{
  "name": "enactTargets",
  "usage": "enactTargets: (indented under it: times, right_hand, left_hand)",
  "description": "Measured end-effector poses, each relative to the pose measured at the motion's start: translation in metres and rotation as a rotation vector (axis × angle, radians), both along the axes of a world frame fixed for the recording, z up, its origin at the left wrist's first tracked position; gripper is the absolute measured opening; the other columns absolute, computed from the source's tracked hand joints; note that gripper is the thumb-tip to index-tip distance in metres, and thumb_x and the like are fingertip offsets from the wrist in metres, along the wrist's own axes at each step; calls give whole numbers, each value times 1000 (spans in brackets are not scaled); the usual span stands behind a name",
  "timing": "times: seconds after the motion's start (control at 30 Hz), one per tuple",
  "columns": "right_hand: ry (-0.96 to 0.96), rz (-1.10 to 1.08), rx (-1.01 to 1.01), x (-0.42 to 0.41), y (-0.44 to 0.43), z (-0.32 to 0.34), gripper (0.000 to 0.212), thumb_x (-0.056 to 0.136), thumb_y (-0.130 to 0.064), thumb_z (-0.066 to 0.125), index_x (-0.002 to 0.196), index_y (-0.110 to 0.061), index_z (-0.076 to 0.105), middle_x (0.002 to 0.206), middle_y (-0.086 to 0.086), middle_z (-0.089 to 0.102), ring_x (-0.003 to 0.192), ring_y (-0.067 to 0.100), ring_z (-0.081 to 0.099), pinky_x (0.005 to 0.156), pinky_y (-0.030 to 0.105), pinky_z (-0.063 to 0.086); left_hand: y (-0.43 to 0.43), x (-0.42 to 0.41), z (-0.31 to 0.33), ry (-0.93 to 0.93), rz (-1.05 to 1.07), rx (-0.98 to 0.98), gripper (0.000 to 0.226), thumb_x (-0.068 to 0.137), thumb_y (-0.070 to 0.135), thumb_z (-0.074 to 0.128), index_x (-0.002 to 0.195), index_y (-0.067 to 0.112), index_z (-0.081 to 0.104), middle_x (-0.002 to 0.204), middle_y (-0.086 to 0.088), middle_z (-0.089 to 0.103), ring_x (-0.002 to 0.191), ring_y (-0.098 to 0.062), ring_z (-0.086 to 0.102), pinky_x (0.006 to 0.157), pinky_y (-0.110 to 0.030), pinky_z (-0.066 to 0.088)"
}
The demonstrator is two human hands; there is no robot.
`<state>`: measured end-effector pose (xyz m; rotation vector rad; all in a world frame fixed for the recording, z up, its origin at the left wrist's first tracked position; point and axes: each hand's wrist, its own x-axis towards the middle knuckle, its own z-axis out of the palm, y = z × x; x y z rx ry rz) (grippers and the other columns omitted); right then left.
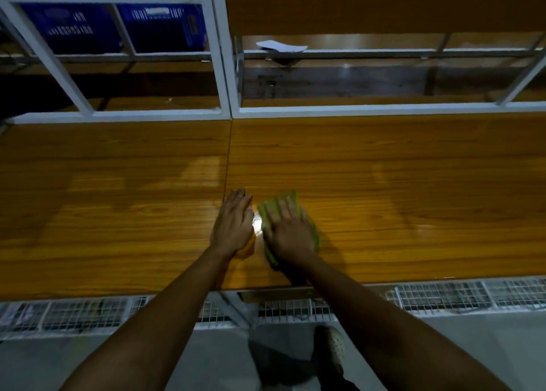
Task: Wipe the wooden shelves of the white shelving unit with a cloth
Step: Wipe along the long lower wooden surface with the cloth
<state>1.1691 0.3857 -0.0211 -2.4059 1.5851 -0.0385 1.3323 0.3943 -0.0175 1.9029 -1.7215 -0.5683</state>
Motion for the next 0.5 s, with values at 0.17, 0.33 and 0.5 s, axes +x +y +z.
enactTargets:
  times: [0.17,0.33,0.5]
  right_hand:
    - [4,233,-39,-64,2,-2,72,96,-71,7,158,-37,22,167,-3,3,154,18,-2,123,47,4]
    - [76,-66,-88,-127,-33,-2,89,84,-76,-13,160,-37,11,168,-2,-3,155,18,-2,123,43,1]
    - [-2,-181,-23,-90,-73,3,84,84,-71,-19,157,-32,-10,163,0,-18,154,21,-12,124,46,-1]
  left_hand:
    - [-4,0,-3,-162,-56,17,63,93,42,23,148,15,37,159,-9,25,149,-21,14,120,-37,5]
    - [-19,1,-6,-313,-81,45,65,95,51,20,151,21,30,162,-5,17,150,-20,7,120,-39,1]
    - [-53,1,-4,-274,-67,80,67,95,56,16,152,22,27,163,-2,13,150,-16,4,120,-36,5]
